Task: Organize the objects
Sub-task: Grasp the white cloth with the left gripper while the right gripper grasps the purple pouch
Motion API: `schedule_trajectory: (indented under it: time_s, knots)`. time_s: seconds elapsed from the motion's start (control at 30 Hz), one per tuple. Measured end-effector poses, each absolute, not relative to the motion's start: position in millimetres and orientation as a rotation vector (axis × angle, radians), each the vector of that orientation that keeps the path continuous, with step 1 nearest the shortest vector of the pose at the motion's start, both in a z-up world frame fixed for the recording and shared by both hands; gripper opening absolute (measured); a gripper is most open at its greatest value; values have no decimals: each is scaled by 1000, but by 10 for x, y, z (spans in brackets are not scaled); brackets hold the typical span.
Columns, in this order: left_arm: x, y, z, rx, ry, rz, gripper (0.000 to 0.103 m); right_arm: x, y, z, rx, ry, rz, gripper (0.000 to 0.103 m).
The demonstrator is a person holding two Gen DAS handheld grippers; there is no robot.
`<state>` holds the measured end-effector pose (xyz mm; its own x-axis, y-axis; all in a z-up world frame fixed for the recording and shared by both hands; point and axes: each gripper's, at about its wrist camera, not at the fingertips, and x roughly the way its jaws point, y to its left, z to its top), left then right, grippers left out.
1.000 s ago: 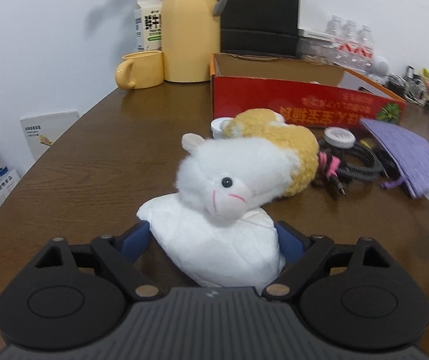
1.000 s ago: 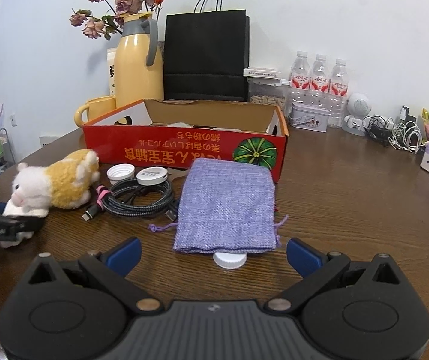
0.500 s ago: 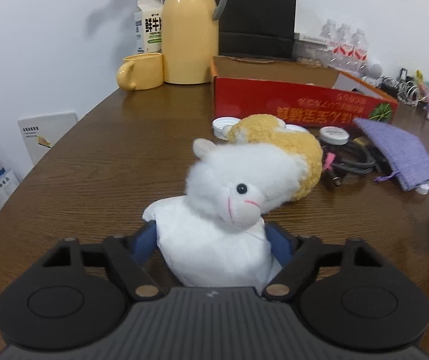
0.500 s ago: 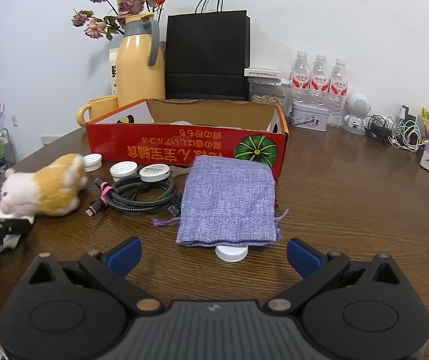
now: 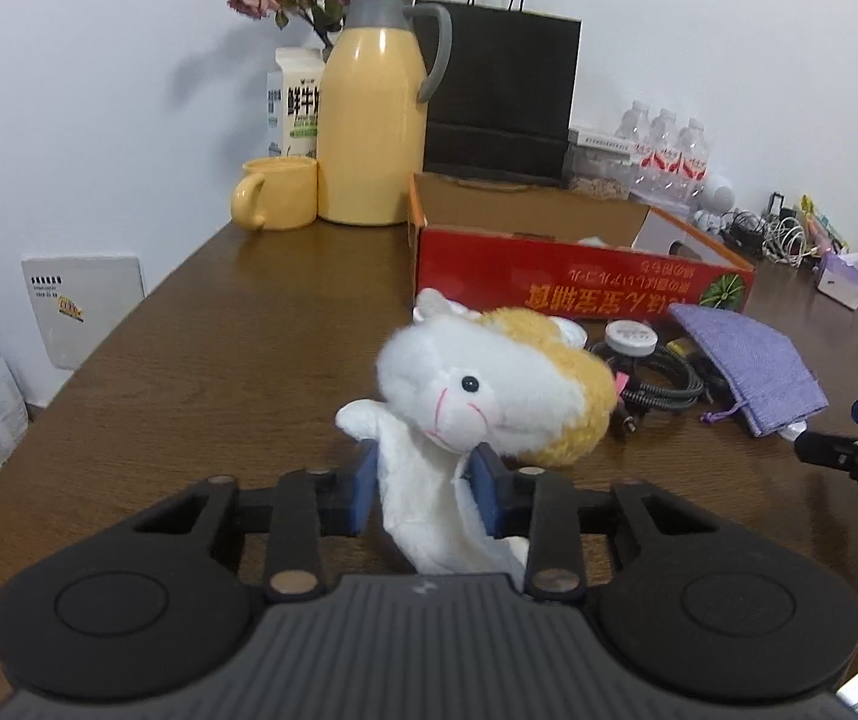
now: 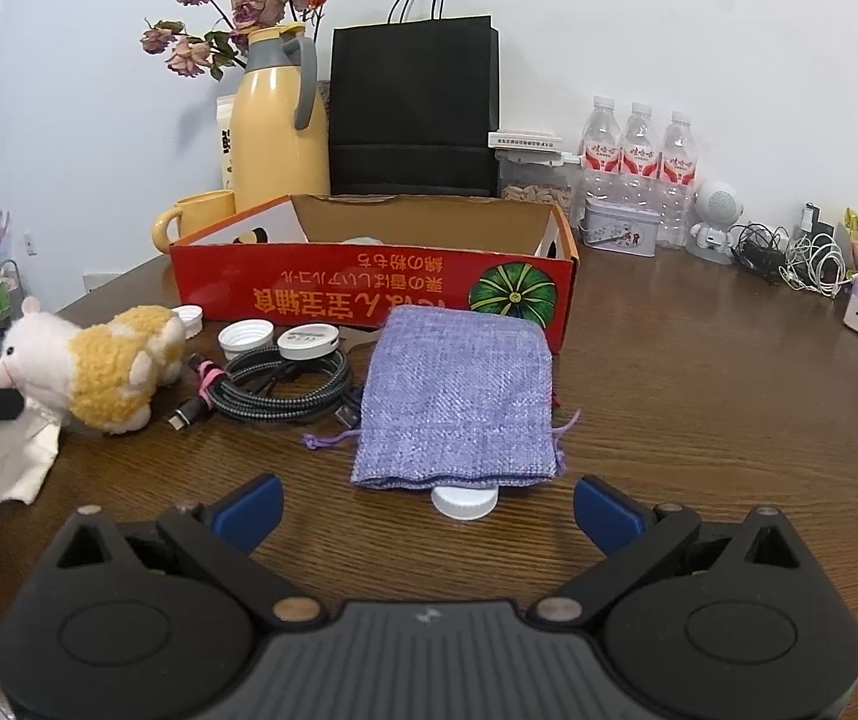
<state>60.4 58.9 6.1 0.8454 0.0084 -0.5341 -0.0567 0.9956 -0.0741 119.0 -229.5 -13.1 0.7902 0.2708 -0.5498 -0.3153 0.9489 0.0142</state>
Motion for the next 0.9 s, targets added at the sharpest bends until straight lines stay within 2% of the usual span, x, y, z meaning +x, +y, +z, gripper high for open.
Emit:
schedule_trajectory:
  time_s: [0.03, 0.1, 0.4, 0.6, 0.9]
  knots:
    - [579, 595, 96, -95, 549, 29, 11, 1196, -2304, -133, -79, 580, 313, 103]
    - [542, 621, 183, -109, 518, 10, 9, 1199, -2311, -140, -77, 581, 310, 103]
    - [450, 654, 402, -122, 437, 22, 8, 1204, -2313, -134, -78, 578, 310, 103]
    - [422, 669, 728, -127, 329, 22, 8, 1240, -2305, -82, -86, 562, 305, 103]
    - [768, 423, 987, -136, 272, -65, 8, 1601, -2120, 25, -131, 537, 288, 103]
